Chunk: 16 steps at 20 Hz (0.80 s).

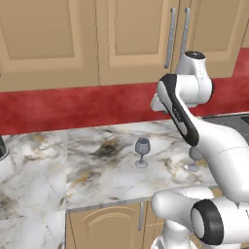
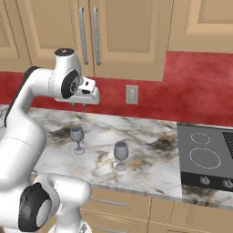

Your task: Retrieve the wine glasses from the counter and place one next to each plate.

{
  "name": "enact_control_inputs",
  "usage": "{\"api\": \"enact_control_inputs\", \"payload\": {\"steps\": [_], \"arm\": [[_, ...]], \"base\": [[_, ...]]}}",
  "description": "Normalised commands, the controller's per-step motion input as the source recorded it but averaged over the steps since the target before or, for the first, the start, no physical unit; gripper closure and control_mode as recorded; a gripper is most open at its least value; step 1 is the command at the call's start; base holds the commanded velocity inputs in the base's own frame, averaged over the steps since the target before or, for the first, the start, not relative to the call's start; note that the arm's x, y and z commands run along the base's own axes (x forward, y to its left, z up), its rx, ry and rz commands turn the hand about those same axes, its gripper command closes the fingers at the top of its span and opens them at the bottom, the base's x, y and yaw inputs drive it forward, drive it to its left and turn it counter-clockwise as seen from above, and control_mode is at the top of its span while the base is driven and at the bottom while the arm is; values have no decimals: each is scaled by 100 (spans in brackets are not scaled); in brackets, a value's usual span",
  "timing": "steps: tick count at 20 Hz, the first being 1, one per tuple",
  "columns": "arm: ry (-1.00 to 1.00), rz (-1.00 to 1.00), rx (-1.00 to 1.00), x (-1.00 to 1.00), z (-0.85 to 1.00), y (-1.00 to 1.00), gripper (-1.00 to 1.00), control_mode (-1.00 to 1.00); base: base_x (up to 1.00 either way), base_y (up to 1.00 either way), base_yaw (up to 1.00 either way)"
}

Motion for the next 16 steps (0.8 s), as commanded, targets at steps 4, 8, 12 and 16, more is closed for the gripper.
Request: {"api": "enact_control_inputs", "payload": {"steps": [4, 8, 12, 16], "arm": [[-10, 0, 0, -43, 0, 3, -100, -100], [-11, -9, 14, -97, 0, 0, -100, -100], [-15, -31, 1, -83, 12, 0, -100, -100], [-4, -47, 1, -66, 9, -6, -100, -100]], "base": [[0, 0, 0], [0, 0, 0], [0, 0, 0], [0, 0, 0]]}}
